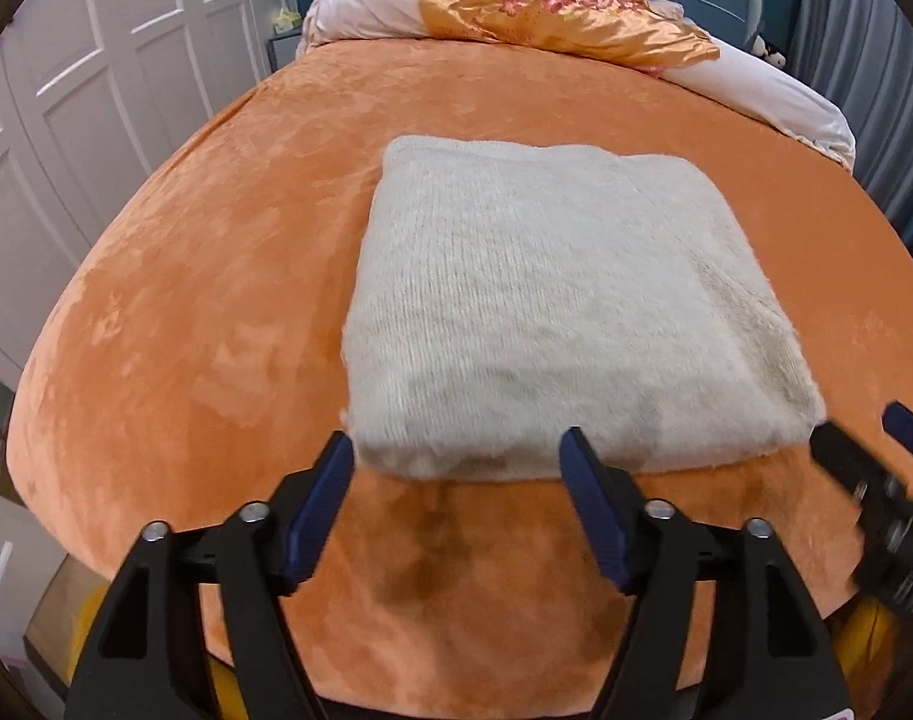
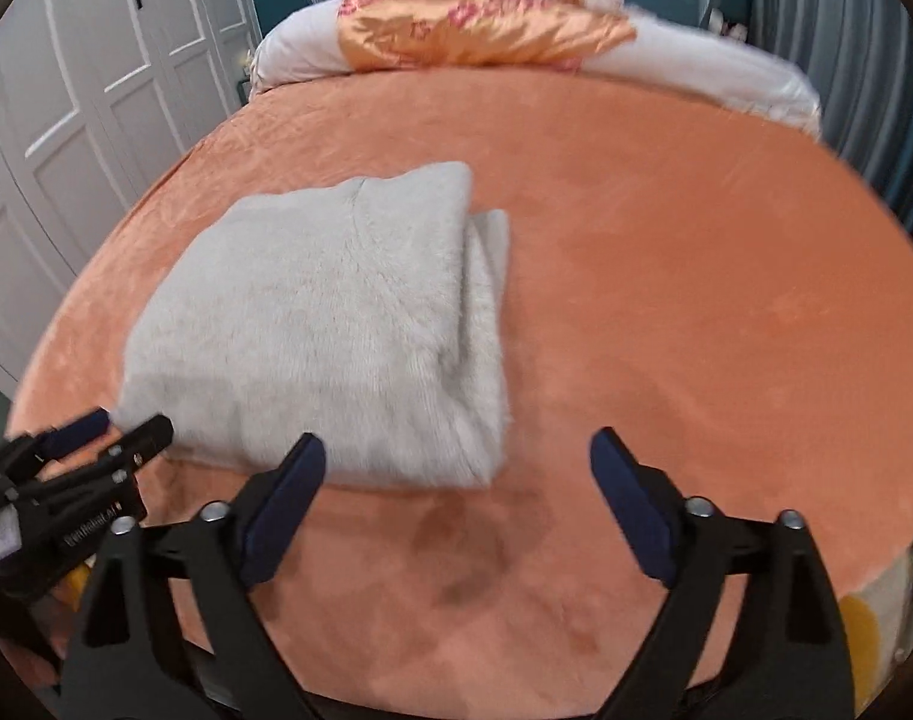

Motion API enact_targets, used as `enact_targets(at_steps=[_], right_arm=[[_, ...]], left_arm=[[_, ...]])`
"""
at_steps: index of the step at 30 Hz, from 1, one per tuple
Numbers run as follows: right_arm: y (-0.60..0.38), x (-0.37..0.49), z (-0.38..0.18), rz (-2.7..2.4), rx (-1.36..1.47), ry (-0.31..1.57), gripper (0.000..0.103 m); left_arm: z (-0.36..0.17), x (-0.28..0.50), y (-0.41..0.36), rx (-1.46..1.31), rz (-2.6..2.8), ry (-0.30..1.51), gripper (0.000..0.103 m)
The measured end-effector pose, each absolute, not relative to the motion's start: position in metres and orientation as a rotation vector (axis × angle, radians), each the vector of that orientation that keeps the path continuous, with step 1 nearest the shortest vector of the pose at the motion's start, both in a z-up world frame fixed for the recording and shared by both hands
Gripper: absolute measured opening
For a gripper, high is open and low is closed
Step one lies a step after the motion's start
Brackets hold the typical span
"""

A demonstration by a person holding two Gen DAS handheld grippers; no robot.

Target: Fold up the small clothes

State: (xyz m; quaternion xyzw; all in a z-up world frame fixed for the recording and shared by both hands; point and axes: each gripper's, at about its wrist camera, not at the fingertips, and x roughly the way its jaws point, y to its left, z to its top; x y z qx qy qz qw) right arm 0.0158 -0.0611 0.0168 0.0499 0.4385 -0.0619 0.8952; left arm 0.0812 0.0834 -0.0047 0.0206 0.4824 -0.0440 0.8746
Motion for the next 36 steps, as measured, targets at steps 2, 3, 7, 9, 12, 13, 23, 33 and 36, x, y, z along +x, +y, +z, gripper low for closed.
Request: enact_targets(at_steps=[2,3,7,9,12,13,23,33,36], right_arm=[[-0.053,0.009,0.011,-0.149,0.079,0.907,0.095],[-0.051,0.006,0.008,-0.155,0.079,0.910,0.095],[-0.053,-0.009,-0.009,-0.206,0.114,0.927,0.095],[-0.056,-0.012,-0.019,-0.226,0.143,0.948,0.095],[-0.060,-0.021,-0.028,-0.239,0.183,0.967,0.095],[-0.059,-0.024,-0.030,-0.242,0.182,0.964,0.095],[-0.050,-0.034,-0.052,-0.210,0.148,0.964,0.096],[-0.051,-0.038,-0.064,-0.204,0.131,0.957,0.098],[-0.052,-0.039,-0.065,-0.204,0.132,0.945,0.098]], left_arm=[[-0.009,0.074,0.078,0.050,-0.087,1.009,0.073],[-0.012,0.070,0.076,0.058,-0.085,1.014,0.073],[-0.024,0.054,0.067,0.088,-0.070,1.002,0.073],[-0.029,0.048,0.067,0.082,-0.062,0.996,0.073],[-0.037,0.042,0.067,0.049,-0.061,1.006,0.073],[-0.040,0.039,0.067,0.047,-0.055,1.004,0.073],[-0.065,0.021,0.066,0.089,-0.033,0.953,0.076],[-0.071,0.021,0.067,0.087,-0.019,0.920,0.082],[-0.072,0.022,0.070,0.088,-0.015,0.913,0.083]])
